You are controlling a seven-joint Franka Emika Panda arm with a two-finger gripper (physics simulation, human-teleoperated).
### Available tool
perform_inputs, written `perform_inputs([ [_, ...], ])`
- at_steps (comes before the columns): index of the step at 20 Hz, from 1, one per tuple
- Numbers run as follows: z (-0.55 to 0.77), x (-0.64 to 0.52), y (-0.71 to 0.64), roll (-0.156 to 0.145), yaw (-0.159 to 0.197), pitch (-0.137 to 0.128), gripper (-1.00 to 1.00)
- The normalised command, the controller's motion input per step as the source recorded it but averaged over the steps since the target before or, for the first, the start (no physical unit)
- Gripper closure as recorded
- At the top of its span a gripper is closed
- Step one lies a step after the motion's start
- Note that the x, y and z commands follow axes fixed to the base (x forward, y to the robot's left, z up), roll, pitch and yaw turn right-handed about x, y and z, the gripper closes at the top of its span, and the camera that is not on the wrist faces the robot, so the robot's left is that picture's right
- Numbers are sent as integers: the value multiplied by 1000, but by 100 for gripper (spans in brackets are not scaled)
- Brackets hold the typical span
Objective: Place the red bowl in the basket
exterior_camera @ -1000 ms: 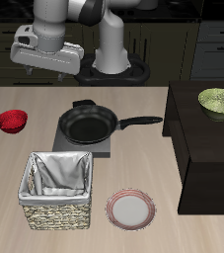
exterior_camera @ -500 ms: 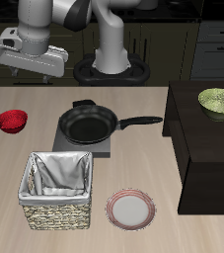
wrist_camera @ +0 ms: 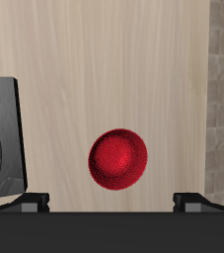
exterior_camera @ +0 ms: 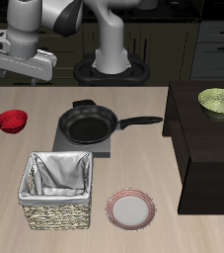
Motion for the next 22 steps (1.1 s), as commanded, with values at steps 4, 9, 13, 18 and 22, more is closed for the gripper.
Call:
perform_inputs([
  [4, -16, -20, -445, -42, -5, -23, -100],
  [9, -128, -25, -327, -22, -6, 19, -100],
  [13, 61, -26, -237, -29, -8, -20, -100],
  [18, -33, 19, -215, -40, 8, -22, -100],
  [22, -223, 27, -39, 6, 10, 24, -100],
])
